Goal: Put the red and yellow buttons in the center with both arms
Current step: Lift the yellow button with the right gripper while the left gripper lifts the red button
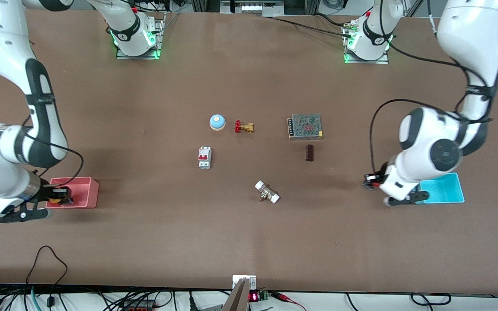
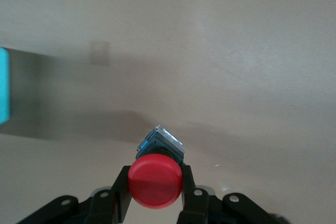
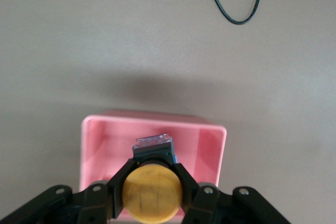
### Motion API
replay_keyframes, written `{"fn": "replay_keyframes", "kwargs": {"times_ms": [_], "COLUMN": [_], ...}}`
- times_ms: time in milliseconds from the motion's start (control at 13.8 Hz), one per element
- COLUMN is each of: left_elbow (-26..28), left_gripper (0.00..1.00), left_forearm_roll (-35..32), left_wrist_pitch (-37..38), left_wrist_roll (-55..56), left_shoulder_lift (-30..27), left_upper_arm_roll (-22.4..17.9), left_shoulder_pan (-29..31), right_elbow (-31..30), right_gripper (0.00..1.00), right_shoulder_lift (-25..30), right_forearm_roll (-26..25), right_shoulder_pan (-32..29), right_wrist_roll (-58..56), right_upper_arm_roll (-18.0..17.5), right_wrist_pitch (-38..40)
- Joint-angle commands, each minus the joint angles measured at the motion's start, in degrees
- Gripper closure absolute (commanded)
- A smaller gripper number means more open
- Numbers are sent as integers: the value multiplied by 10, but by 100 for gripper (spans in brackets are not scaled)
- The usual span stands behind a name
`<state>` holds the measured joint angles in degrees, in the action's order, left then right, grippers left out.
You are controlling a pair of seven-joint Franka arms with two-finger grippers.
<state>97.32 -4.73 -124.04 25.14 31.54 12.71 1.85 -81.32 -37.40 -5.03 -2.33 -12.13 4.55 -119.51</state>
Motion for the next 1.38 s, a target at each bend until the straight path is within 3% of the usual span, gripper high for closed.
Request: {"fn": "replay_keyframes", "kwargs": {"times_ms": [0, 291, 364, 509, 582, 655, 727, 873, 1309], "left_elbow": [-3, -3, -3, -4, -5, -8, -9, -11, -12], "left_gripper": [67, 65, 60, 44, 29, 6, 0, 0, 0], "left_forearm_roll": [-5, -5, -5, -5, -5, -5, -5, -5, -11], "left_wrist_pitch": [-24, -52, -53, -54, -53, -51, -46, -41, 87], "left_wrist_roll": [50, 105, 105, 105, 105, 105, 105, 100, -12], "left_shoulder_lift": [15, 38, 40, 42, 41, 40, 36, 18, -81], "left_upper_arm_roll": [-1, 0, 0, 0, 0, 0, 0, -6, -6], "left_shoulder_pan": [-25, -59, -64, -63, -62, -59, -58, -52, 7], "right_elbow": [23, 28, 27, 23, 23, 23, 23, 23, 22], "right_gripper": [79, 79, 79, 79, 79, 79, 79, 79, 79], "right_shoulder_lift": [37, 47, 45, 40, 30, 22, 9, -11, -58], "right_forearm_roll": [0, 5, 19, 54, 69, 82, 85, 82, 84], "right_shoulder_pan": [21, 69, 87, 116, 131, 143, 158, 181, 211], "right_wrist_roll": [5, 72, 96, 115, 119, 127, 146, 177, 235], "right_upper_arm_roll": [-5, -6, -6, -6, -6, -6, -6, -5, -5], "right_wrist_pitch": [86, 98, 98, 98, 97, 94, 90, 88, 46]}}
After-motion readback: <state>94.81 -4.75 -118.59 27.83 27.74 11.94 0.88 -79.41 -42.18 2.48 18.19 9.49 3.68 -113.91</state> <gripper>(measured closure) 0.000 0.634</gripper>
